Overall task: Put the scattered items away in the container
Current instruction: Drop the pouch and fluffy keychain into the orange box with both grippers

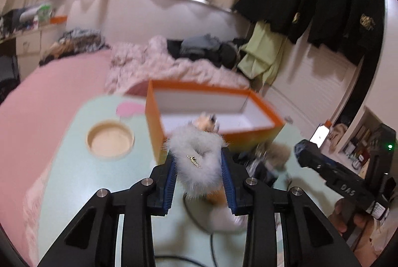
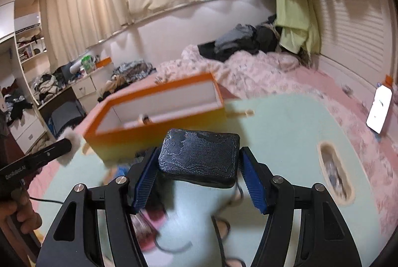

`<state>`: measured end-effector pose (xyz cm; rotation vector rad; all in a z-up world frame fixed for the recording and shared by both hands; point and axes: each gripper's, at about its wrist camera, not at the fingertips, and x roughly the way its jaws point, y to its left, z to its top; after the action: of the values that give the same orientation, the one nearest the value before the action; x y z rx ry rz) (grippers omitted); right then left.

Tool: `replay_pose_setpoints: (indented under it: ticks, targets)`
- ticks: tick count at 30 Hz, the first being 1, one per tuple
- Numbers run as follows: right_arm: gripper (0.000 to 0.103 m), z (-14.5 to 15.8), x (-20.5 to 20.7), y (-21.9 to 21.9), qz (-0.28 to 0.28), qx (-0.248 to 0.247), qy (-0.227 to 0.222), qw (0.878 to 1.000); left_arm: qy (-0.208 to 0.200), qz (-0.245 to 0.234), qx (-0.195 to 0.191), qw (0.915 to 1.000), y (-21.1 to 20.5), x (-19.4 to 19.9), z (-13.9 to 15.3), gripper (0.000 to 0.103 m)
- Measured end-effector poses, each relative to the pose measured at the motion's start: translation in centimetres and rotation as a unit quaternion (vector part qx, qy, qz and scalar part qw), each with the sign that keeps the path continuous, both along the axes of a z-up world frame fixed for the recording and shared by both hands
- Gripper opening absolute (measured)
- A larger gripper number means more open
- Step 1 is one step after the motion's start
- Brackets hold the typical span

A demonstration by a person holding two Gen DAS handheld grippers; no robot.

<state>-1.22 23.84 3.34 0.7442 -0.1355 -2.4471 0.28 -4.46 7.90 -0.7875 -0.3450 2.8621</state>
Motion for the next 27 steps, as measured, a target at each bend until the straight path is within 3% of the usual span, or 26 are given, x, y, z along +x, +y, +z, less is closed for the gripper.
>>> replay_pose_setpoints:
  ticks: [4,7,14,16,17,18,20,23,25,27]
  targets:
    - [0.065,3.0,-1.7,-2.5,0.003,-0.003,0.035,0.999,0.017,-0.005,0.006,0.9998,0.5,-3.0,1.8,0.032]
    - [0.065,4.3,-3.4,-4.6,0.002,0.006,0.046,0.999,0.004,-0.006,0.0,1.0,0.9,-5.7,1.7,0.032]
    - [0.066,2.7,-7.7,-7.9,0.005,0.048,0.017,0.999,-0.029,0.003,0.0,0.9996,0.8,-9.5,-0.5,0.033]
    - [0.066,1.9,-8.6,-8.3,0.016,0.063,-0.009,0.998,-0.03,0.002,-0.003,0.9995,0.8,-9.7,-0.8,0.046]
    - [0.066,1.6,-8.9,-8.3,0.018,0.064,-0.016,0.998,-0.024,0.0,-0.002,0.9997,0.7,-9.5,-0.8,0.063]
    - [0.066,1.5,-8.9,-8.2,0.017,0.063,-0.017,0.998,-0.013,0.001,0.001,0.9999,0.5,-9.2,-0.7,0.071]
    - [0.066,1.7,-8.6,-7.6,0.008,0.06,-0.005,0.998,0.005,0.004,0.007,1.0,0.2,-8.5,-0.3,0.071]
    - [0.08,2.6,-7.5,-6.9,0.0,0.051,0.016,0.999,0.011,0.001,0.016,0.9998,-0.2,-7.6,0.7,0.071]
    - [0.081,3.4,-6.7,-6.5,-0.008,0.046,0.031,0.998,0.018,0.0,0.026,0.9995,-0.4,-6.4,1.5,0.073]
    - [0.081,4.3,-5.6,-5.9,-0.005,0.042,0.043,0.998,0.014,0.007,0.018,0.9997,-0.4,-5.2,1.9,0.084]
